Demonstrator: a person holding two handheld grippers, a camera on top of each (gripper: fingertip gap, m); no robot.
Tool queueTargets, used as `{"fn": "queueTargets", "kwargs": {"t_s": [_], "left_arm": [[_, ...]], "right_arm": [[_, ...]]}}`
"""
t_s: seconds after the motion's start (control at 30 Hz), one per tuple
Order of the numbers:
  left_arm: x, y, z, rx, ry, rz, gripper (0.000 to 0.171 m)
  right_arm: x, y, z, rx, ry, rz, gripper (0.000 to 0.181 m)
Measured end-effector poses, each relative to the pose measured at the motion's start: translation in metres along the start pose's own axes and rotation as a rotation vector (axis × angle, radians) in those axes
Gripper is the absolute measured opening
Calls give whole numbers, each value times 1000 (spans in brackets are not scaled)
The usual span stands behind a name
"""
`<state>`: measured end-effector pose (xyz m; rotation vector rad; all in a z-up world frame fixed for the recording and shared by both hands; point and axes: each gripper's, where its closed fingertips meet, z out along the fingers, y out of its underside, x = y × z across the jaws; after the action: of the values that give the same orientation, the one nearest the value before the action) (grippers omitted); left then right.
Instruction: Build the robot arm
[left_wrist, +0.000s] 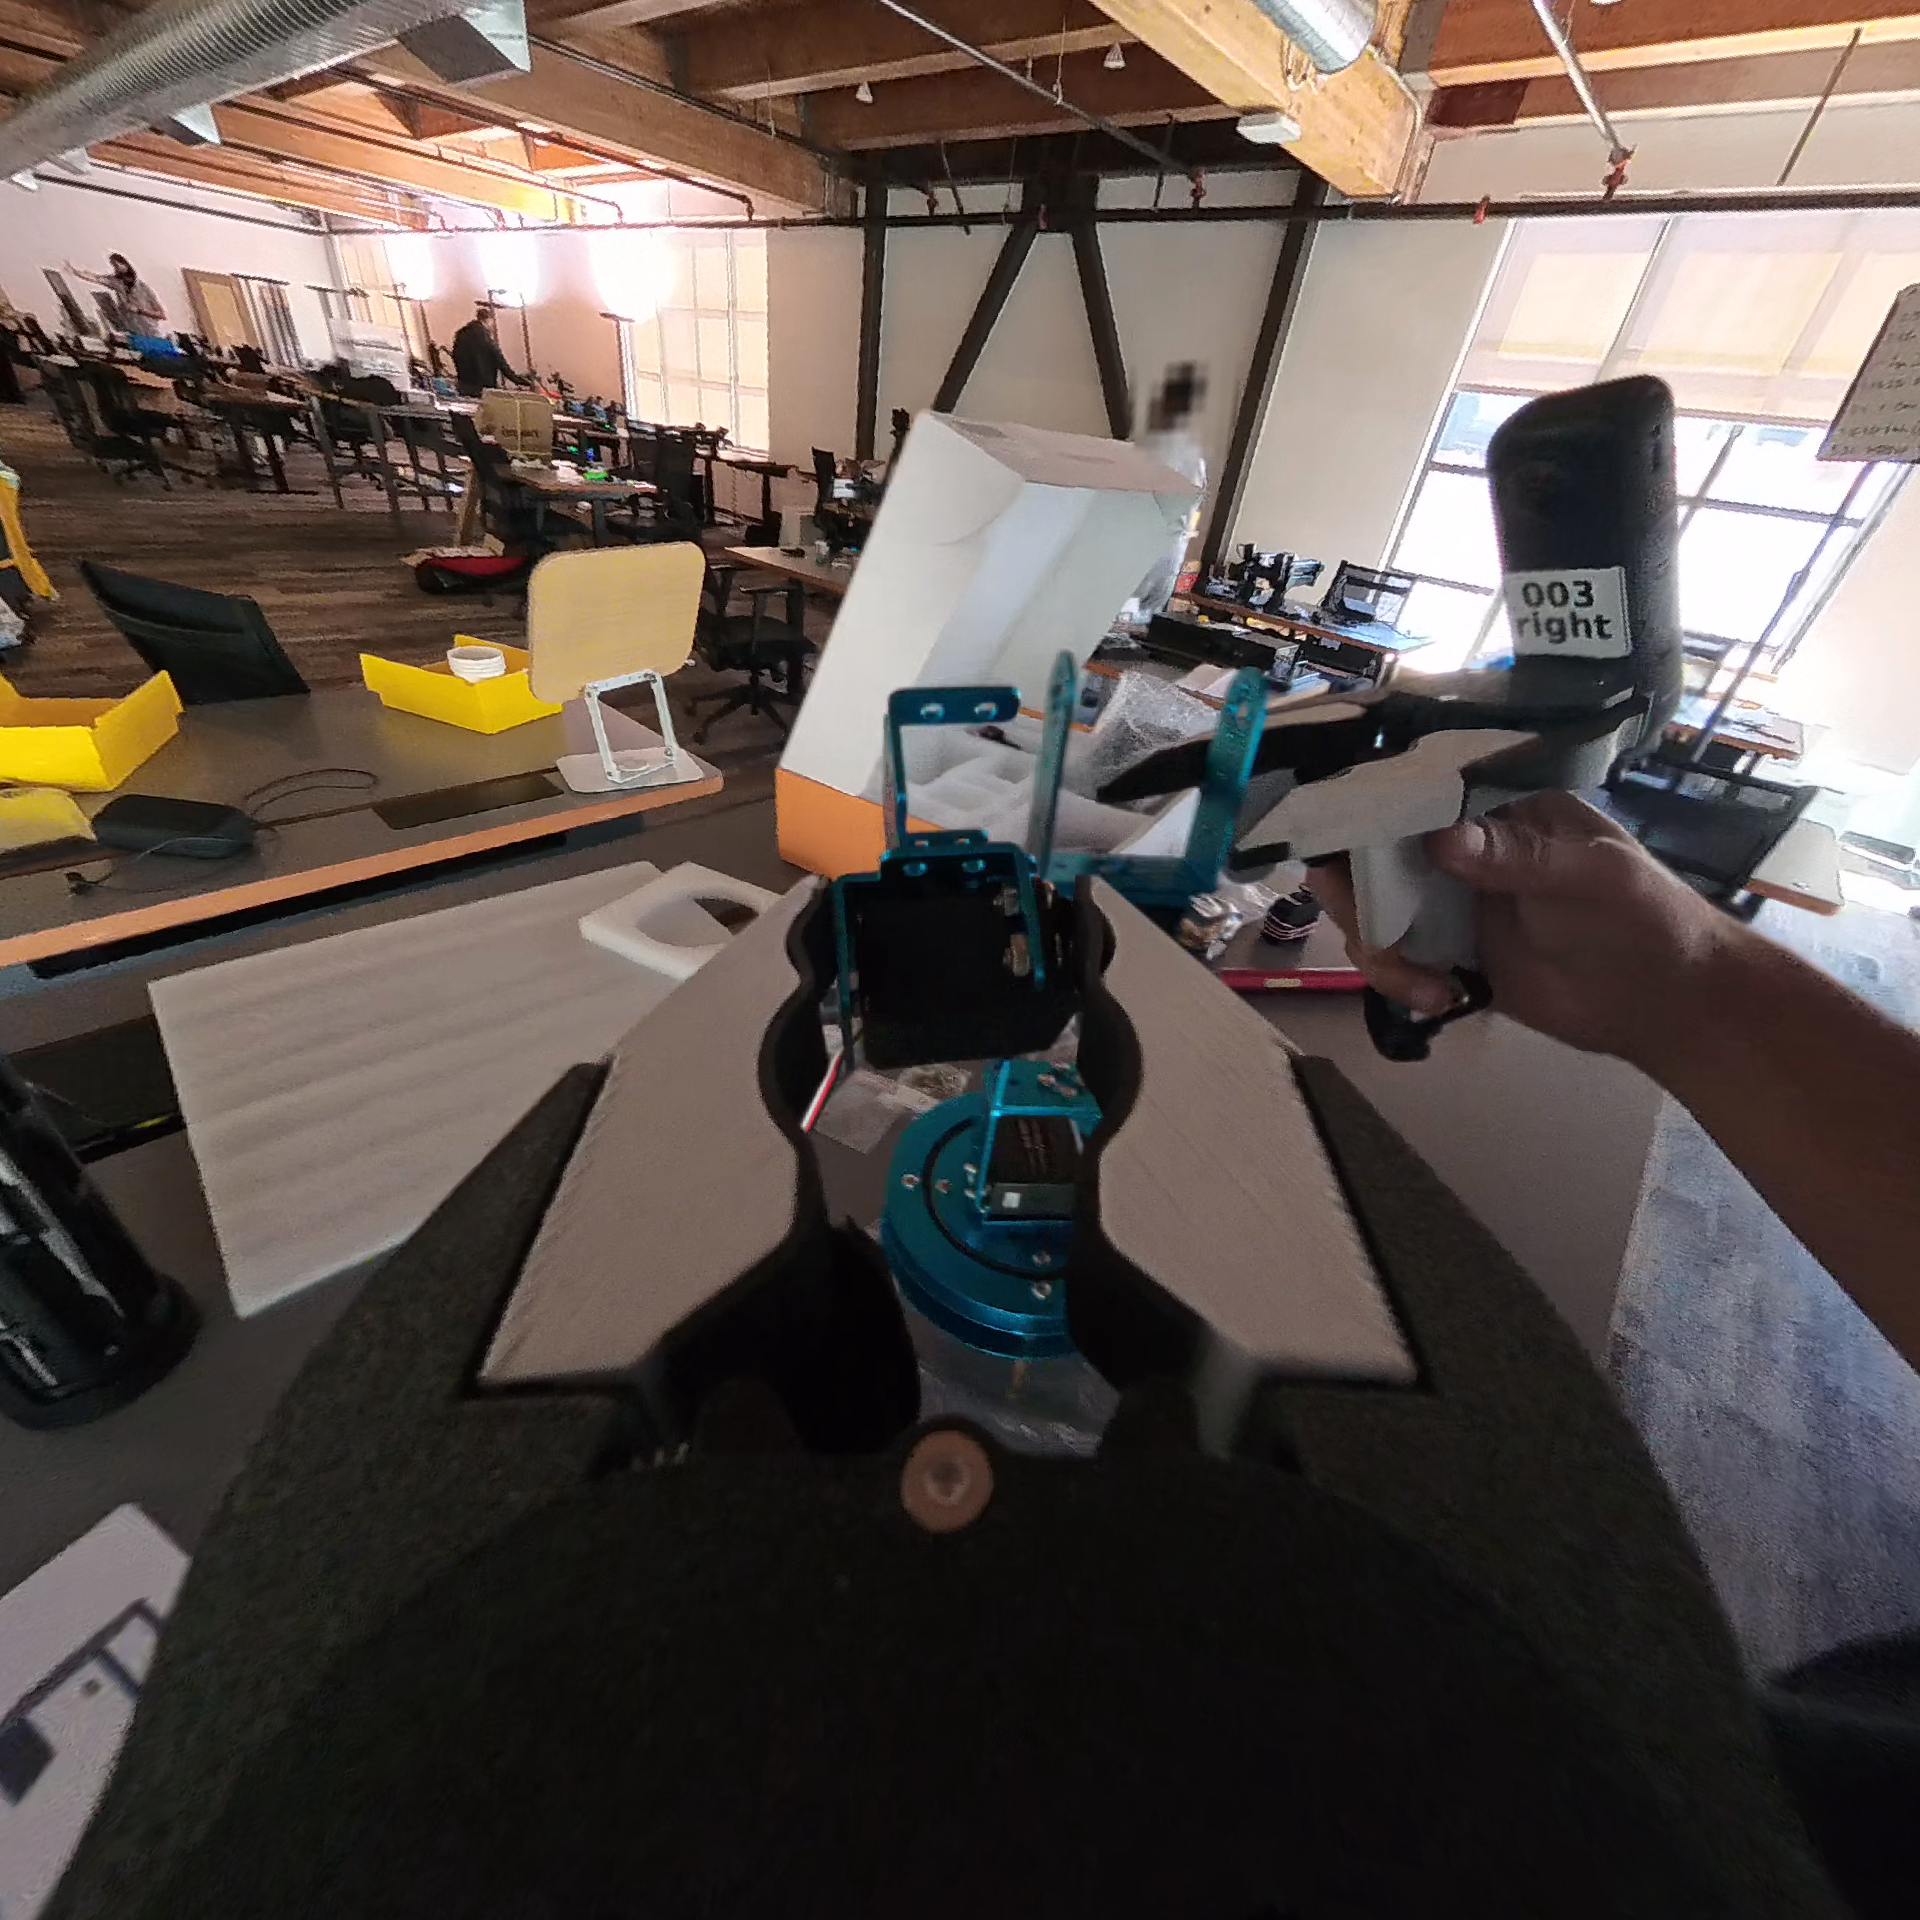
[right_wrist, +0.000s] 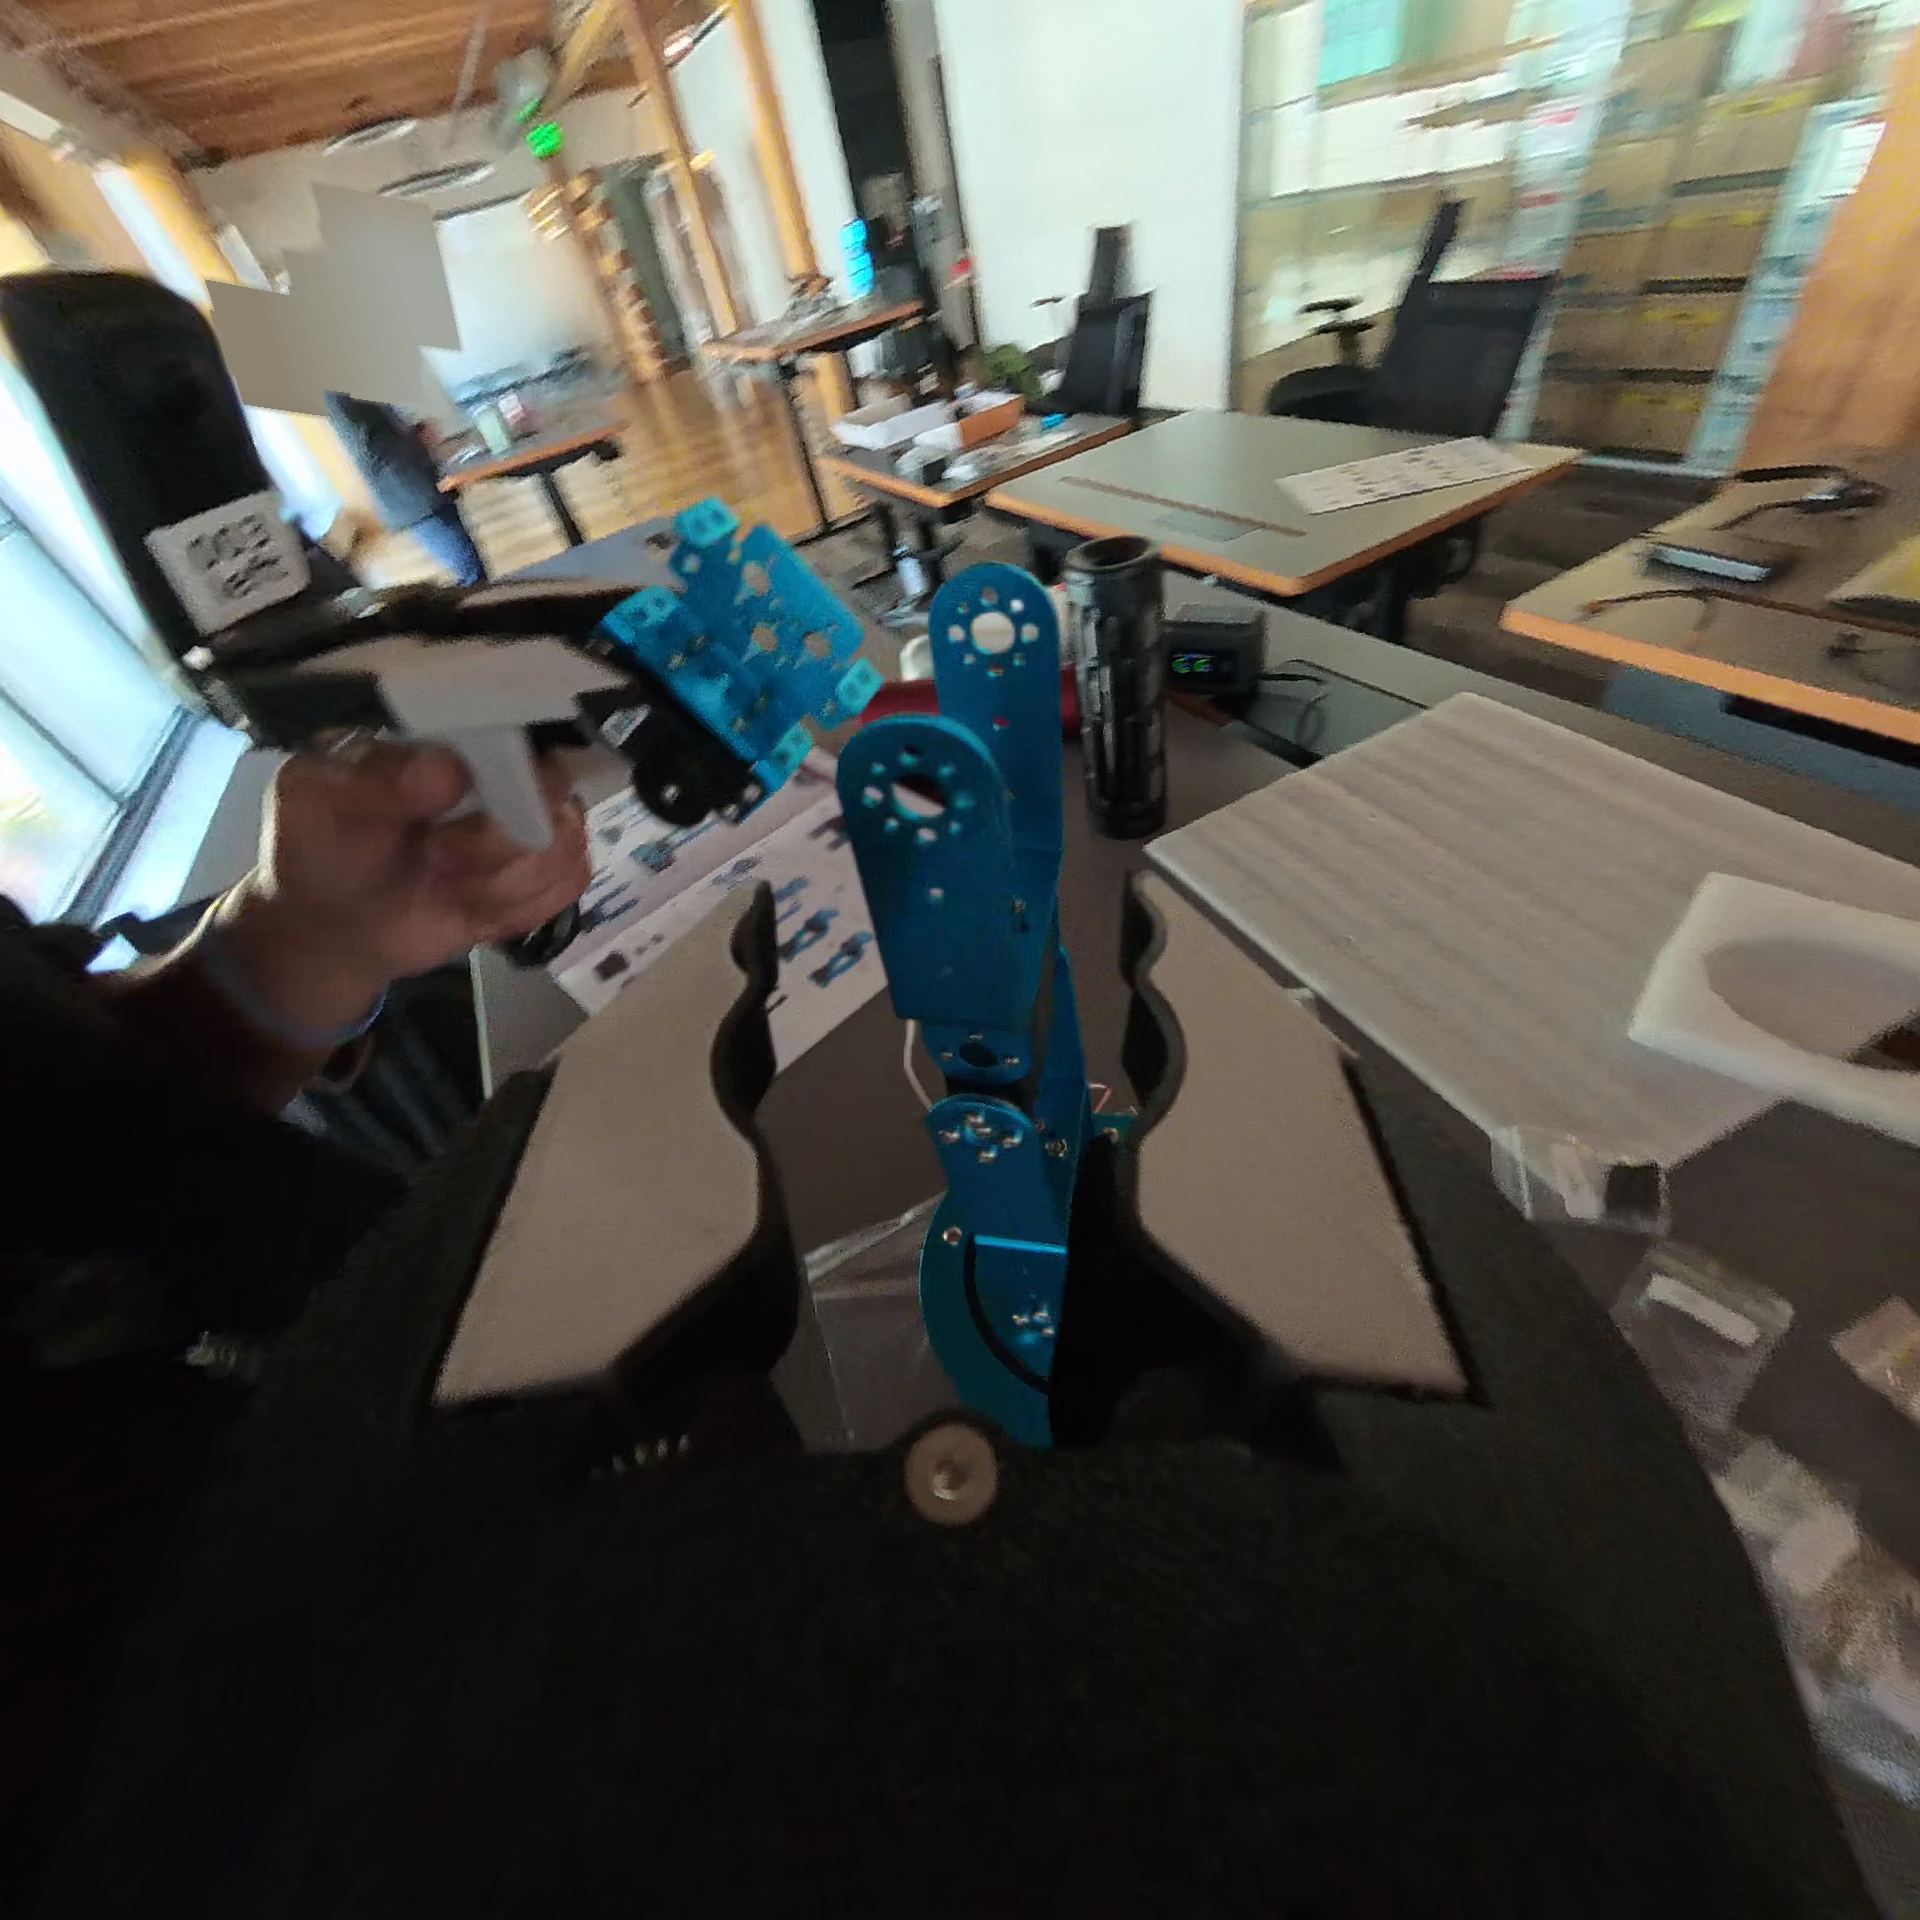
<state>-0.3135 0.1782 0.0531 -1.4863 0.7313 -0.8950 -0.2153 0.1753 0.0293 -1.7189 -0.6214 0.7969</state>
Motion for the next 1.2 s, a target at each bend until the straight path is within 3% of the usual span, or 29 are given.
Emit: {"fn": "queueTargets", "kwargs": {"t_s": [0.1, 0.2, 0.27, 0.33, 0.4, 0.43, 0.53, 0.63, 0.8, 0.93, 1.07, 1.13, 1.2], "left_arm": [[19, 4, -4, -1, 30, 36, 44], [31, 7, -3, 7, 24, 79, 43], [43, 7, -3, 27, 48, 99, 44], [58, 6, -2, 58, 81, 169, 43], [71, 4, -1, 81, 96, 265, 44], [80, 4, -1, 95, 111, 331, 44], [104, 3, -1, 137, 151, 518, 44], [118, 5, -1, 177, 134, 687, 45], [122, 3, -5, 195, 145, 783, 45], [118, -15, -17, 215, 196, 719, 47], [84, -42, -36, 226, 335, 383, 45], [59, -41, -25, 161, 406, 228, 47], [38, -32, -2, 77, 428, 193, 55]], "right_arm": [[-4, -6, -15, 133, 210, -6, 61], [-21, -8, -46, 294, 370, 39, 23], [-46, 1, -43, 351, 247, 194, 23], [-69, 11, -26, 374, -18, 482, 59], [-82, 12, -19, 417, -262, 681, 76], [-83, 12, -16, 428, -314, 721, 87], [-96, 12, -1, 345, -361, 665, 96], [-109, 2, 1, 275, -338, 534, 70], [-110, 7, -1, 19, -165, 304, 69], [-105, -21, -8, 16, -108, 211, 69], [-98, -63, -9, -12, -82, 90, 68], [-98, -88, 2, -39, -122, 35, 68], [-97, -109, 16, -84, -196, 8, 69]]}}
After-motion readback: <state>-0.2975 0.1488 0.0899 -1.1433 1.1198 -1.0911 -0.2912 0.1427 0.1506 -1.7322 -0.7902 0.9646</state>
